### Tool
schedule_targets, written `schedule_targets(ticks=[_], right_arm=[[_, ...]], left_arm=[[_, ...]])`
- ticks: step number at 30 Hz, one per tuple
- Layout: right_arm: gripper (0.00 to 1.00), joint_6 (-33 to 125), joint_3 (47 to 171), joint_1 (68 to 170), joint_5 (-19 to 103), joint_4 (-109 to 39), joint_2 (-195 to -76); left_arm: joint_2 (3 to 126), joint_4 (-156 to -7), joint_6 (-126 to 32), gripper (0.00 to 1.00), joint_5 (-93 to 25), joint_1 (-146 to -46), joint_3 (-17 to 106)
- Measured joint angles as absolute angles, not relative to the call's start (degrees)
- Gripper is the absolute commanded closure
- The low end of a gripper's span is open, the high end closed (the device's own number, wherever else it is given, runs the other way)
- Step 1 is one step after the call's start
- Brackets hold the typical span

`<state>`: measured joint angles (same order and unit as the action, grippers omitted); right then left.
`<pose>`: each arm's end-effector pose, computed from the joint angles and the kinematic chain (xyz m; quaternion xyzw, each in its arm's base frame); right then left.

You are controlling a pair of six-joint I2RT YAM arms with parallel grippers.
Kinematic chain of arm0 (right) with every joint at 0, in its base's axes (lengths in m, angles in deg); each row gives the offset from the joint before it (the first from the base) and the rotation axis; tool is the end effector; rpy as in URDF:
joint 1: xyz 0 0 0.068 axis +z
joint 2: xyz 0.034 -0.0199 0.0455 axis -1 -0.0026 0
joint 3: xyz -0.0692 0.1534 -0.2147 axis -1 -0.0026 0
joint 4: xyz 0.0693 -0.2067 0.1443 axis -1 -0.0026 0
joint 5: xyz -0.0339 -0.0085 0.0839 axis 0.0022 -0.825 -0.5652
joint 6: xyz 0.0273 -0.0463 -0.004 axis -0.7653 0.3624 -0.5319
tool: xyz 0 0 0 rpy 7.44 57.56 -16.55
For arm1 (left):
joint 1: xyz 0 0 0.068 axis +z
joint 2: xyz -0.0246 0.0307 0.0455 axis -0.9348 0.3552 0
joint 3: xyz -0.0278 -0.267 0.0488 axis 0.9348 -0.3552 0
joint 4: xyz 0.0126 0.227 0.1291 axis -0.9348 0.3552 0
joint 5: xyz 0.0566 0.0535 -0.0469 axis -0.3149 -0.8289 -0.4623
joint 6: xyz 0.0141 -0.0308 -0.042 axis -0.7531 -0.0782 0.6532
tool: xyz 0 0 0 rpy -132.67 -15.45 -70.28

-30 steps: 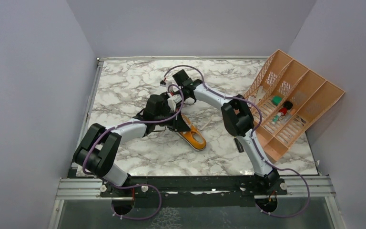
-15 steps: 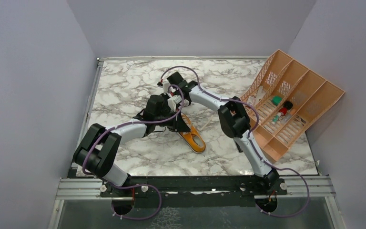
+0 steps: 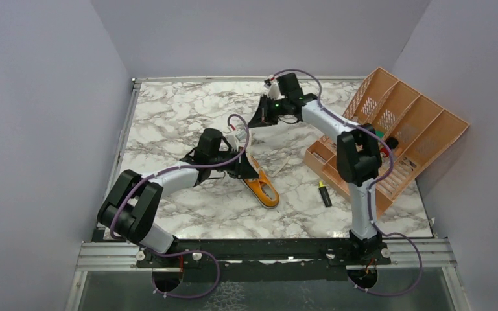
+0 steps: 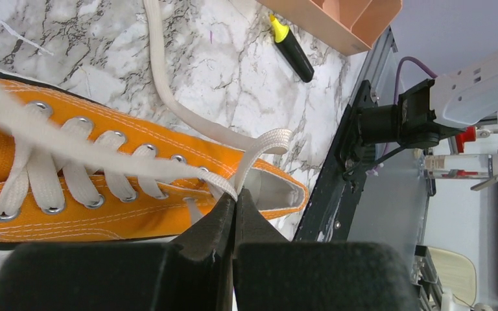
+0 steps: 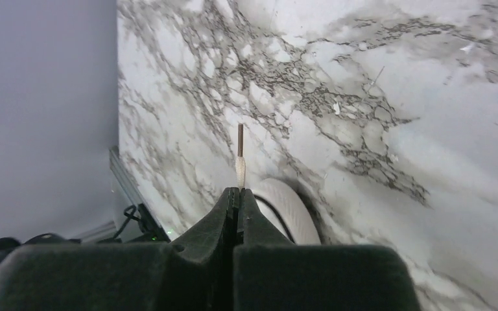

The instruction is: Tie the shoes

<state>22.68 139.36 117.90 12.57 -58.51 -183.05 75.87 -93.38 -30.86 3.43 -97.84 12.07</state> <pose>0.4349 0.2561 0.2068 -0.1020 0.8825 0.4298 0.1616 0.2496 -0.1655 0.1860 0.1957 0.8065 -0.5095 0.2275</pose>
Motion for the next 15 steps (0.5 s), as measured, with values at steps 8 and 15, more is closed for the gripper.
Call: schedule_targets(ticks=[8,15], right_arm=[[0.99,20.1,125.5,113.7,12.3,-53.0,-166.7],[0.99,22.9,118.7,111.8,11.5,-53.8,-163.4]], left_arm=[[75.2,-93.1,-31.1,1.0,3.0,-97.8,12.5],[75.2,-92.1,-31.6,1.0,3.0,-97.8,13.8]])
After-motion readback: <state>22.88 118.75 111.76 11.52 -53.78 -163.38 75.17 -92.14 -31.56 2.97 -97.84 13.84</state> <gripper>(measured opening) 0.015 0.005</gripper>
